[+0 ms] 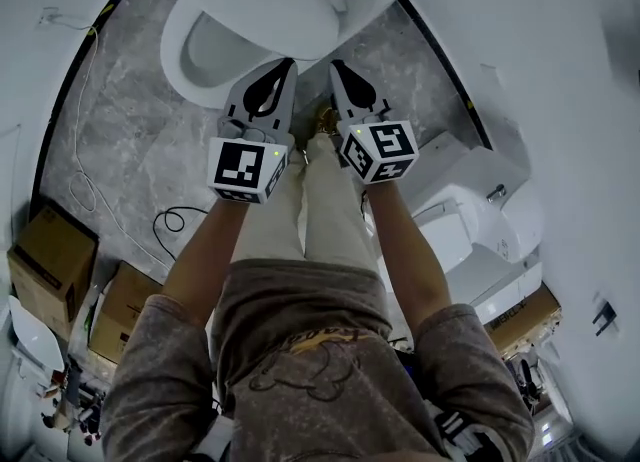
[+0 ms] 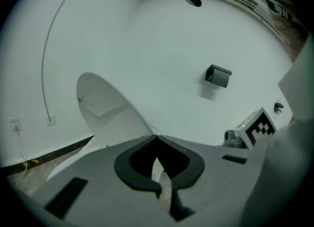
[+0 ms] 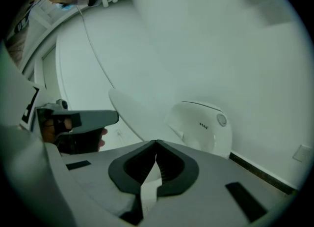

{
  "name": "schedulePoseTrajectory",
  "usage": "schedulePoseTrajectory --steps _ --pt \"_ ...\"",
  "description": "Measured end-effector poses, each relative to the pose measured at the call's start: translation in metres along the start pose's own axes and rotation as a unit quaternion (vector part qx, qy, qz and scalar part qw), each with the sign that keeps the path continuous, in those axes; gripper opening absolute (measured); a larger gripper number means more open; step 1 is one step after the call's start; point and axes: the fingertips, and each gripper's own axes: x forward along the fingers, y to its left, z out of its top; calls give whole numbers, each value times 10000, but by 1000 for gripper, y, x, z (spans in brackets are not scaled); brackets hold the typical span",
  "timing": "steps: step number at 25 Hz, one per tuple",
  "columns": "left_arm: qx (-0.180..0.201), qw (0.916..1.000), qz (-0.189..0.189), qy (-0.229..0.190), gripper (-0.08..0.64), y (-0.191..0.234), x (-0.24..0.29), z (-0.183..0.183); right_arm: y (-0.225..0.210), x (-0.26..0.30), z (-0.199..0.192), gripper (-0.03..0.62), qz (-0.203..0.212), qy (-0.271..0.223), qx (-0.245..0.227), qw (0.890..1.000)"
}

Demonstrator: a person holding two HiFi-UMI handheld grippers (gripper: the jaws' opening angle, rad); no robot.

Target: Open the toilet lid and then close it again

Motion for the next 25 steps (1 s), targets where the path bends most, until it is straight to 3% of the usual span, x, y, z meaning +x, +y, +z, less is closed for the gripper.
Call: schedulePoseTrajectory --steps 7,20,25 --pt "72 9994 -218 248 9 -27 56 36 -23 -65 0 26 -368 236 260 9987" --pt "533 9944 -437 800 9 -61 151 66 -75 -146 34 26 -1106 -13 720 9912" --pt "521 9941 -401 861 9 -67 162 81 -82 -168 45 26 -1215 -64 770 9896"
